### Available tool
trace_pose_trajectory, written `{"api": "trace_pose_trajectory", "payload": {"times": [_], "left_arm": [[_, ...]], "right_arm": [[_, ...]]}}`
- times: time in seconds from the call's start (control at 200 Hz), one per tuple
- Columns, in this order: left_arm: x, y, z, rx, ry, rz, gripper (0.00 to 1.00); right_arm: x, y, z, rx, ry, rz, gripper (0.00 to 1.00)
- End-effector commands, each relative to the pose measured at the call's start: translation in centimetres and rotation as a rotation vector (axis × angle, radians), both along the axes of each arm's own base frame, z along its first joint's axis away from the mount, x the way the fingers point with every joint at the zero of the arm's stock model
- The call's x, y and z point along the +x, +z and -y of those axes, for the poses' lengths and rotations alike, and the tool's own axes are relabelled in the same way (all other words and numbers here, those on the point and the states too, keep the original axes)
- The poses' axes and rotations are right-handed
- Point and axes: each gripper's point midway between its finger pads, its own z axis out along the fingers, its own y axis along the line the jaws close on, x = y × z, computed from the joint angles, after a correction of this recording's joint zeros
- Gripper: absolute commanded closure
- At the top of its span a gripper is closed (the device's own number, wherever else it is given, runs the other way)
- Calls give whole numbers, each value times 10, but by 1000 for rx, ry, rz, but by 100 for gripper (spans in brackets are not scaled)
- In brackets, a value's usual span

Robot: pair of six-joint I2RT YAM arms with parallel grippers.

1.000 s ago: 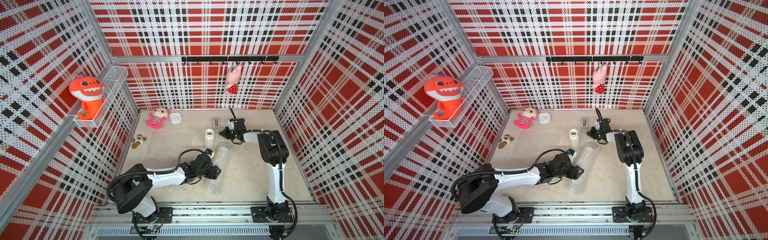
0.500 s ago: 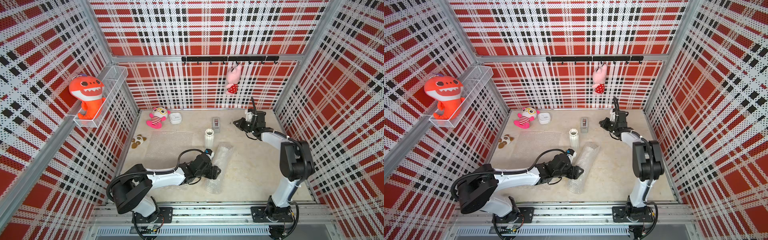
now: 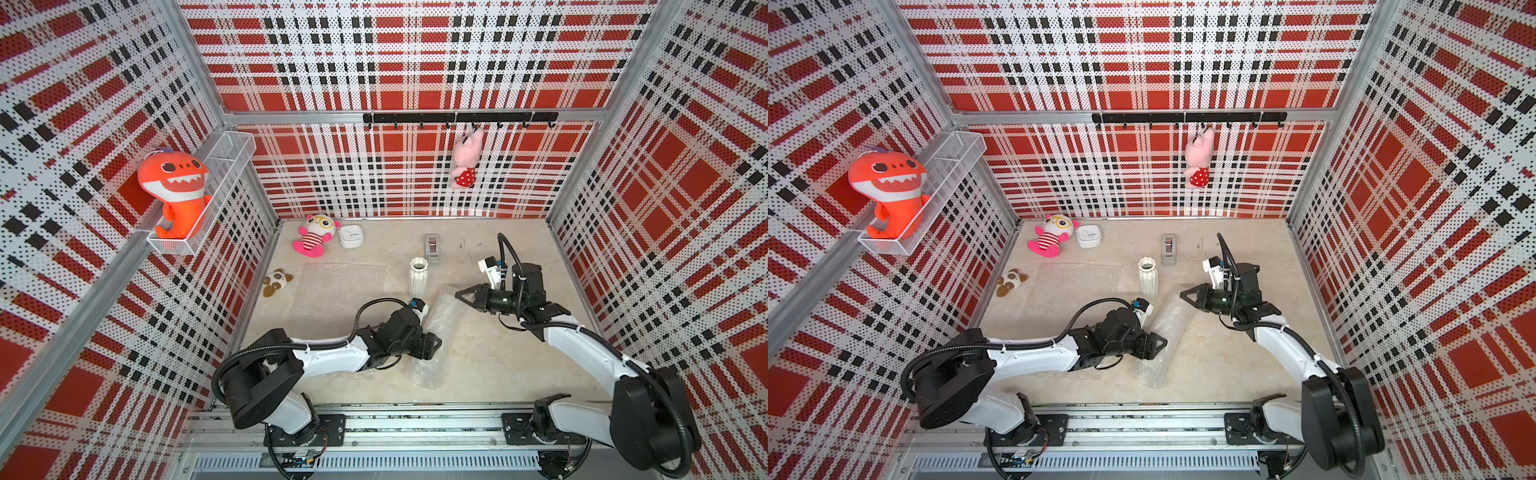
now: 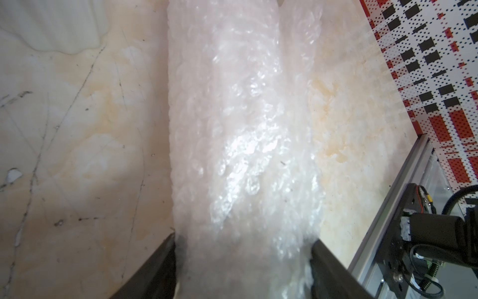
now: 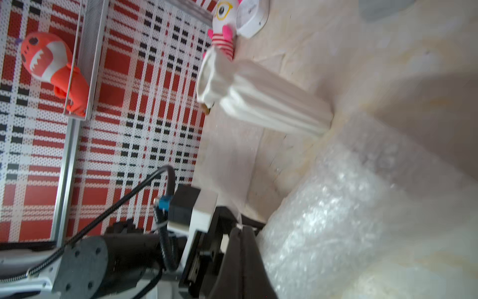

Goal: Wrap vases in bubble wrap
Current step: Stick the tape on the bubble wrap.

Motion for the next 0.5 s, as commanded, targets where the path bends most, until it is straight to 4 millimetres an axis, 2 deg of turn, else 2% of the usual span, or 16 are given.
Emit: {"api": "trace_pose_trajectory", "payload": {"times": [0.0,0.15,0.215,0.491], "left_arm": [[-17,-19,-13,83,-54,-27,31],[-18,-20,-9,85,-72,-24,32],[-19,-19,-7,85,-78,-20,32],[-23,-25,-5,101,-85,-21,33]], "right_arm": [[-36,-23,1,-25,54,-96,100],[-53,-45,-6,-80,90,-126,100],[-53,-53,-6,-110,92,-134,100],[-43,-68,-11,-121,100,-140,100]]}}
